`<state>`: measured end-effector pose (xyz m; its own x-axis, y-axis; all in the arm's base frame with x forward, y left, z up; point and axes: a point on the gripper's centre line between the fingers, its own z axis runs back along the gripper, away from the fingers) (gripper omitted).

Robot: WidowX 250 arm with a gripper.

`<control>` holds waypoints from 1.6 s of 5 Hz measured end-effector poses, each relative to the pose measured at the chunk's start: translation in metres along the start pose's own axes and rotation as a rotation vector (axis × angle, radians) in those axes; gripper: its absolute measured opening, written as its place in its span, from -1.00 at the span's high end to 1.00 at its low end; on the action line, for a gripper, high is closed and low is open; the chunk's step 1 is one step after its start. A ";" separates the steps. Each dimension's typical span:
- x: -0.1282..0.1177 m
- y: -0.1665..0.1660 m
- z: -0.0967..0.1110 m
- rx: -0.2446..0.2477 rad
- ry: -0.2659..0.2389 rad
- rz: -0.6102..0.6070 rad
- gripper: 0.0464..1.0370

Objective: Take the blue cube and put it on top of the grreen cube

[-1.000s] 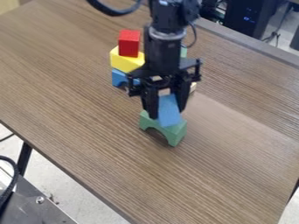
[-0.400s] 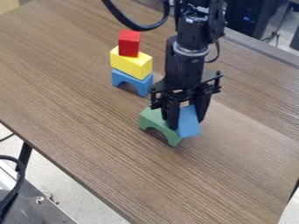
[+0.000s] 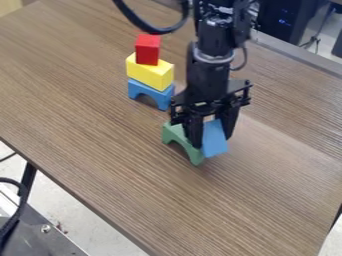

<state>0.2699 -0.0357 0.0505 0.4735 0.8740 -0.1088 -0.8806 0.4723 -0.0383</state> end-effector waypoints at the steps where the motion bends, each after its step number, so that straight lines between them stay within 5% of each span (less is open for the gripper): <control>1: 0.006 0.004 0.004 -0.022 0.019 0.005 -0.07; 3: 0.018 0.012 0.014 -0.061 0.046 0.020 -0.07; 8: 0.023 0.015 0.002 -0.004 0.059 -0.001 -0.16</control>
<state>0.2676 -0.0083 0.0490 0.4728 0.8653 -0.1667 -0.8802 0.4728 -0.0422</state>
